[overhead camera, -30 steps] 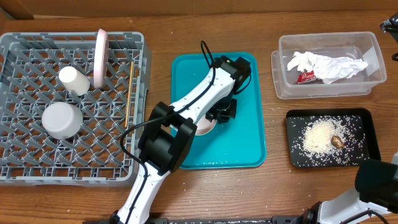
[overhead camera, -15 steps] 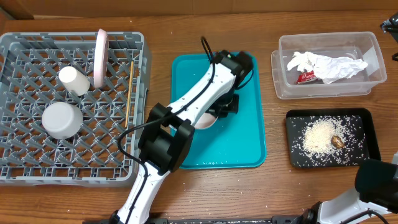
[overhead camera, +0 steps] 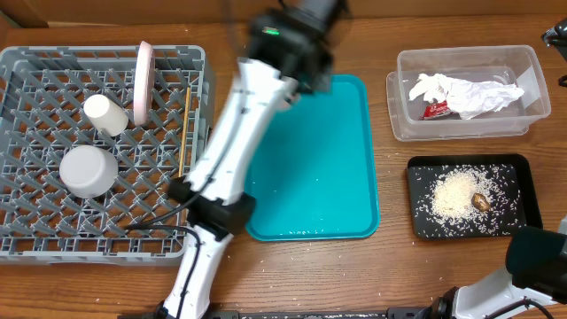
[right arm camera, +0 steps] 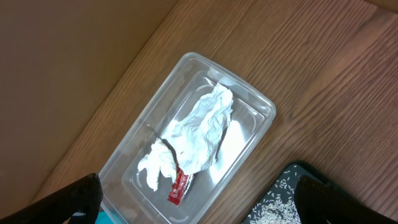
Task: Sort waste into correct bins and load items into the dishwasher
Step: 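Carry the bowl to the dish rack and lower it in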
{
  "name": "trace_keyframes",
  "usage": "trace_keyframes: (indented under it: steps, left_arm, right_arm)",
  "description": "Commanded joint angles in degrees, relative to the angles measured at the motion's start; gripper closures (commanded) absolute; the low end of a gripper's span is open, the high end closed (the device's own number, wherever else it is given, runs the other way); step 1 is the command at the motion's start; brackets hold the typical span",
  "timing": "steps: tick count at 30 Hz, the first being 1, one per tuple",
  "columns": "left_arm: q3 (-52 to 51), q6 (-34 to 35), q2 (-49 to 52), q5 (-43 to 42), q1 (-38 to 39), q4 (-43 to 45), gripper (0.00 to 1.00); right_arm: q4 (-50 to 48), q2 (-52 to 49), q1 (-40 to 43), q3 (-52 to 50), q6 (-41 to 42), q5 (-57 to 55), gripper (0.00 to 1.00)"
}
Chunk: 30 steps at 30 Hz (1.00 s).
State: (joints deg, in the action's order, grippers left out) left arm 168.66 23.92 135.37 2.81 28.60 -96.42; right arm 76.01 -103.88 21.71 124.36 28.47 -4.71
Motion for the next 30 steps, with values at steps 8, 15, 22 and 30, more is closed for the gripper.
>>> trace_keyframes:
  steps: [8, 15, 22, 30]
  left_arm:
    - [11.3, 3.9, -2.8, -18.0, -37.4, 1.5, 0.96]
    - [11.1, 2.8, -2.3, -33.5, -57.3, 9.0, 0.96]
    - [10.5, 1.7, -0.3, -48.8, -68.4, 15.0, 0.96]
    - [9.5, -1.0, 9.7, -66.7, -72.3, 21.9, 0.96]
  right_arm:
    - [-0.2, 1.0, 0.1, 0.2, 0.1, -0.1, 0.0]
    - [-0.2, 1.0, 0.1, 0.2, 0.1, -0.1, 0.0]
    - [-0.2, 1.0, 0.1, 0.2, 0.1, -0.1, 0.0]
    - [-0.2, 1.0, 0.1, 0.2, 0.1, -0.1, 0.0]
